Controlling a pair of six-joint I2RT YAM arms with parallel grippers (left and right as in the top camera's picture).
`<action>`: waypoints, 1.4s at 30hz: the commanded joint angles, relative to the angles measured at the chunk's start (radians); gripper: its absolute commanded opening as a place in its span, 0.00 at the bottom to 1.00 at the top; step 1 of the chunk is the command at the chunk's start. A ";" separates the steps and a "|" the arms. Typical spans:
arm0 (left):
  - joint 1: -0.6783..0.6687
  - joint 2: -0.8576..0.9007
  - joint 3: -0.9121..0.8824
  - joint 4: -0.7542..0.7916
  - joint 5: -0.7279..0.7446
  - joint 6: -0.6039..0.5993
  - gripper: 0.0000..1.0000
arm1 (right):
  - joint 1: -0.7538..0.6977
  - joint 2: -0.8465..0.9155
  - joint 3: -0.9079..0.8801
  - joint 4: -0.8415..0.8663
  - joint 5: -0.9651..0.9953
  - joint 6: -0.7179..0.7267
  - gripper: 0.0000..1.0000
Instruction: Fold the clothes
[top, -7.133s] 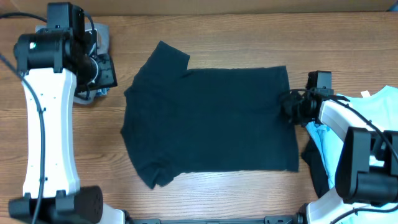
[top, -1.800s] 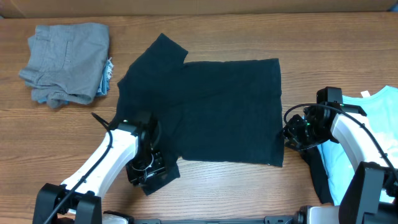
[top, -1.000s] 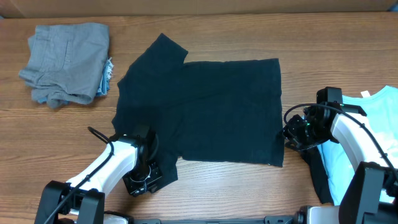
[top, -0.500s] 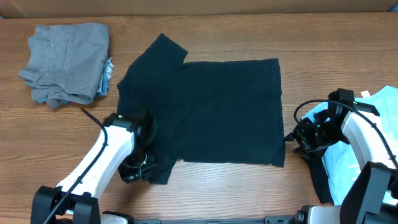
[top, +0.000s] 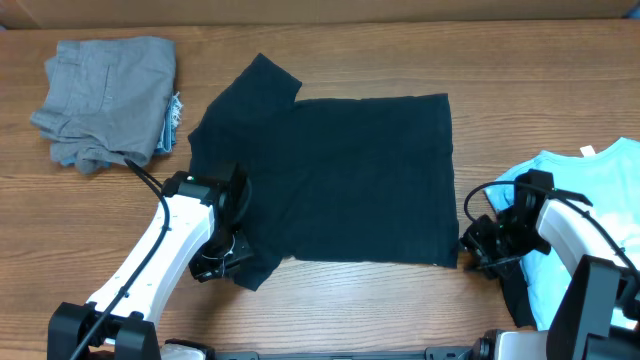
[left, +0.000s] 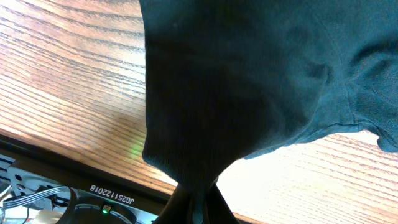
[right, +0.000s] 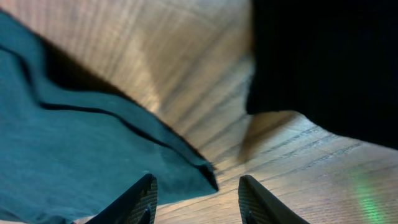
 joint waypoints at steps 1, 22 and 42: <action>0.006 -0.011 0.023 -0.002 0.003 0.013 0.04 | 0.006 -0.018 -0.023 0.022 -0.014 0.016 0.46; 0.006 -0.047 0.090 -0.071 0.027 0.035 0.04 | 0.051 -0.059 0.032 -0.038 -0.014 0.030 0.04; 0.006 -0.190 0.090 -0.188 -0.069 0.024 0.07 | 0.050 -0.375 0.099 -0.214 -0.047 0.053 0.04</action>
